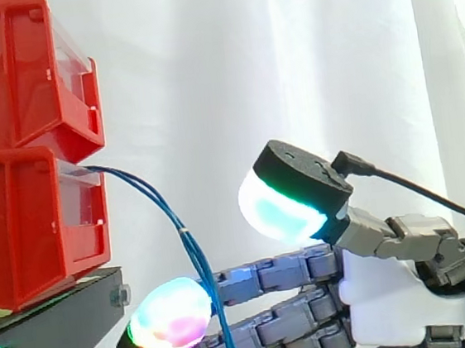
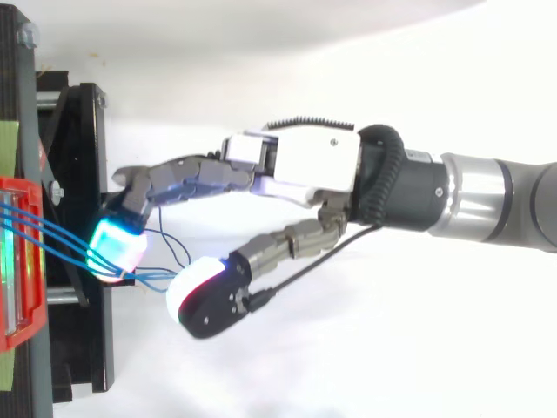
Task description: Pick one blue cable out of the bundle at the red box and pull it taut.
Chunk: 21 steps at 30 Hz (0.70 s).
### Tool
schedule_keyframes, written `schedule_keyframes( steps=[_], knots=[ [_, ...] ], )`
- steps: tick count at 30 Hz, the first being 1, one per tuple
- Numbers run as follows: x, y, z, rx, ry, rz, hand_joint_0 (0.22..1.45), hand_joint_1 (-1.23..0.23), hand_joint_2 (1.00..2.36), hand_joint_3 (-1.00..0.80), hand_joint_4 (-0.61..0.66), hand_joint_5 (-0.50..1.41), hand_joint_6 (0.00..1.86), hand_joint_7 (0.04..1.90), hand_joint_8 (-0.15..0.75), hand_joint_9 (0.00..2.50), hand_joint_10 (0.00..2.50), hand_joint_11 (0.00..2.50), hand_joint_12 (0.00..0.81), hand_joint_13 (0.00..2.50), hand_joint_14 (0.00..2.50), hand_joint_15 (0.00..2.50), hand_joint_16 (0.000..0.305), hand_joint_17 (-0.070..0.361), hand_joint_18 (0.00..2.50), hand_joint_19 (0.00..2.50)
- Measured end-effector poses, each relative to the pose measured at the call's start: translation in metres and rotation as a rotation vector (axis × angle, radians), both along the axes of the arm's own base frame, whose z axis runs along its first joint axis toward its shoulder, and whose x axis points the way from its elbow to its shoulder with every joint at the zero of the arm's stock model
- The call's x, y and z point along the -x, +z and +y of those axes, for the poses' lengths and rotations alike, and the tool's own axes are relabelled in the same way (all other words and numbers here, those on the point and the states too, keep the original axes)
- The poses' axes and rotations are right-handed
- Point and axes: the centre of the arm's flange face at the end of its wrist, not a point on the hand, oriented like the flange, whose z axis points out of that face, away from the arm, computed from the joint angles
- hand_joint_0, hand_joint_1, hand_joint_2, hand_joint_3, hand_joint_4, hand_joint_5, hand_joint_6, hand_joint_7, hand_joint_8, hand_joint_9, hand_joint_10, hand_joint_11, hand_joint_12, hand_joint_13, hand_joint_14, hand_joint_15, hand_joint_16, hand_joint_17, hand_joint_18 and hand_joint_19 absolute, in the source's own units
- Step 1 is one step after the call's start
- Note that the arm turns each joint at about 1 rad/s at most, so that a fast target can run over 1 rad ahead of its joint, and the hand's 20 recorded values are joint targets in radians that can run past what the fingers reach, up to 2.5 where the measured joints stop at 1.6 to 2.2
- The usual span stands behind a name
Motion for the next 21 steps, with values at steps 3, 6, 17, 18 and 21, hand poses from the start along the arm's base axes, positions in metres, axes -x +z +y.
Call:
schedule_keyframes(
  steps=[3,6,17,18,21],
  knots=[
    [-0.0006,0.0001,0.0059,0.005,0.007,-0.001,0.51,-0.61,1.0,-0.5,0.3,-0.16,0.5,0.93,0.285,0.37,0.0,0.08,0.376,0.15,0.0,0.11,0.056,0.126,0.07,0.11],
    [-0.0007,0.0003,0.0085,0.006,0.012,-0.001,0.53,-0.62,1.0,-0.5,0.3,-0.15,0.5,0.97,0.281,0.38,0.0,0.08,0.369,0.15,0.0,0.12,0.055,0.124,0.08,0.11],
    [-0.0017,0.0021,0.0088,0.004,0.016,-0.01,0.55,-0.64,1.0,-0.49,0.29,-0.14,0.5,0.99,0.286,0.41,0.0,0.06,0.369,0.18,0.0,0.09,0.055,0.123,0.12,0.08],
    [-0.002,0.0025,0.0083,0.003,0.015,-0.011,0.55,-0.64,1.0,-0.49,0.29,-0.14,0.5,0.99,0.285,0.41,0.0,0.06,0.369,0.18,0.0,0.09,0.055,0.123,0.12,0.09],
    [-0.0029,0.0043,0.0058,0.002,0.013,-0.015,0.55,-0.64,1.0,-0.48,0.29,-0.14,0.5,1.02,0.286,0.41,0.0,0.06,0.369,0.18,0.0,0.09,0.054,0.122,0.13,0.09]
  ],
)
